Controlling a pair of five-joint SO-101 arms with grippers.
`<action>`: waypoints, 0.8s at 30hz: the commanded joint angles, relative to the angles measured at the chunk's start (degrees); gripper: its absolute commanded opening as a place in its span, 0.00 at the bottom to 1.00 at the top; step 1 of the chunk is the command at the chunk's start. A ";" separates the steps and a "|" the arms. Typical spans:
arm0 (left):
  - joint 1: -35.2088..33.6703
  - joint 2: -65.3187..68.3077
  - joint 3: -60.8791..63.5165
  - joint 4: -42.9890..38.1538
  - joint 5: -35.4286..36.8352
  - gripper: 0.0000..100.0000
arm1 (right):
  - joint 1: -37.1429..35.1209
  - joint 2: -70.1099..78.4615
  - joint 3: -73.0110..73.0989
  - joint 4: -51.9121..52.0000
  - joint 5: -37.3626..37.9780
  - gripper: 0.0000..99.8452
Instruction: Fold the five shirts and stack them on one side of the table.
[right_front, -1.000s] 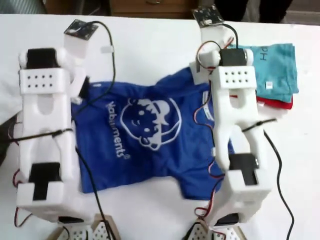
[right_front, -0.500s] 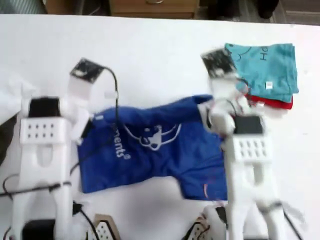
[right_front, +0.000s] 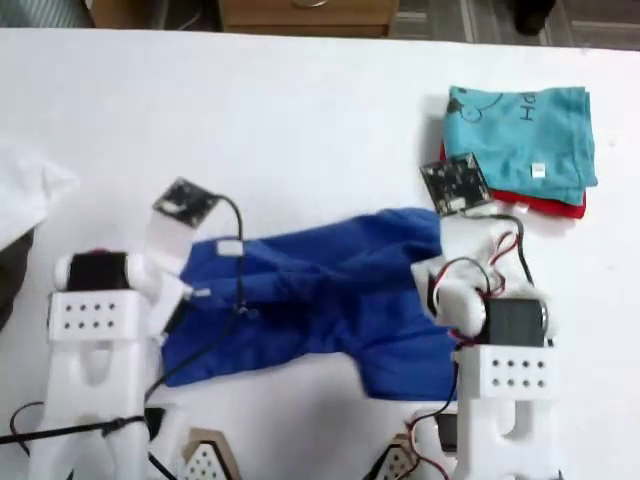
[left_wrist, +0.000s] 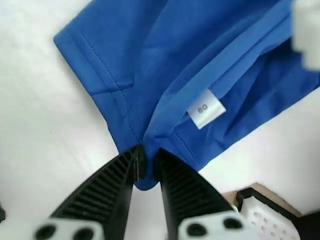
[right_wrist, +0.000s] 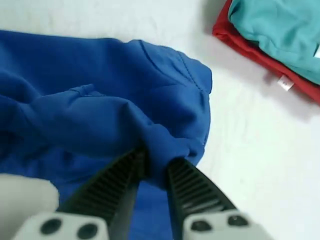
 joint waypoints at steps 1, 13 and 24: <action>0.00 -2.64 1.89 -1.76 -2.20 0.03 | 0.22 -3.21 1.67 2.51 2.29 0.02; -5.45 -2.73 10.95 -7.65 -7.82 0.02 | 0.48 -5.49 11.87 2.86 9.76 0.02; -5.36 -2.64 11.03 -5.80 -8.26 0.02 | 0.13 -5.49 14.51 3.21 10.20 0.02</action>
